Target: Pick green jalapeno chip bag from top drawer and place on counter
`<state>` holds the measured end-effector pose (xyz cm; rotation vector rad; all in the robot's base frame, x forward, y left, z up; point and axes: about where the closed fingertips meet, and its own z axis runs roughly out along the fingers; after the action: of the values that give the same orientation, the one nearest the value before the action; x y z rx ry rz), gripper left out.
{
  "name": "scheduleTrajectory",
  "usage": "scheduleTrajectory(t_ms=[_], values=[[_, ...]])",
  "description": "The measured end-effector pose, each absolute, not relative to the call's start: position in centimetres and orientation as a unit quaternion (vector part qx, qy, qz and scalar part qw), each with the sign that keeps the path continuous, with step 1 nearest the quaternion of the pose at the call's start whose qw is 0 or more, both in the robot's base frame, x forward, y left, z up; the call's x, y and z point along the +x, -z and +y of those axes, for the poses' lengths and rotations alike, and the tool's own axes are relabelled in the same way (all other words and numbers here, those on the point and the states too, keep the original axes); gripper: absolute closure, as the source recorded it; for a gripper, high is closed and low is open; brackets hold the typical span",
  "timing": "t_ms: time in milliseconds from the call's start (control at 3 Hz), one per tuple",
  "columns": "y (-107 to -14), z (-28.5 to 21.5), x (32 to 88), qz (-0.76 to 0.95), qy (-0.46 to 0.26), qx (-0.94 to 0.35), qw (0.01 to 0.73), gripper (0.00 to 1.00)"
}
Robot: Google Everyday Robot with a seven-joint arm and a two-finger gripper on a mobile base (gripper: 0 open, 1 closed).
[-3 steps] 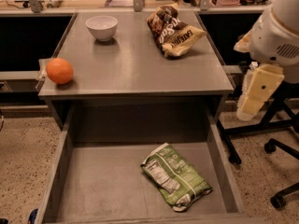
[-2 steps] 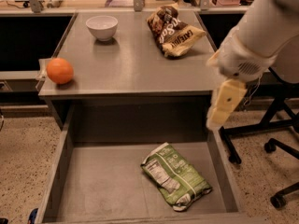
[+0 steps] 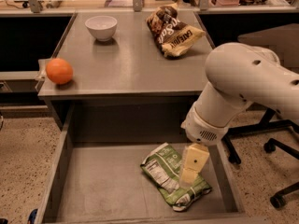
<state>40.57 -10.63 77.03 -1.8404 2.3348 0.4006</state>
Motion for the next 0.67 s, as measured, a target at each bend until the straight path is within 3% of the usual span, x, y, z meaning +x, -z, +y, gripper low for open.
scheduleTrajectory(t_ms=[667], values=[[-75.98, -10.27, 40.56, 0.783, -0.138, -0.603, 0.063, 0.0]])
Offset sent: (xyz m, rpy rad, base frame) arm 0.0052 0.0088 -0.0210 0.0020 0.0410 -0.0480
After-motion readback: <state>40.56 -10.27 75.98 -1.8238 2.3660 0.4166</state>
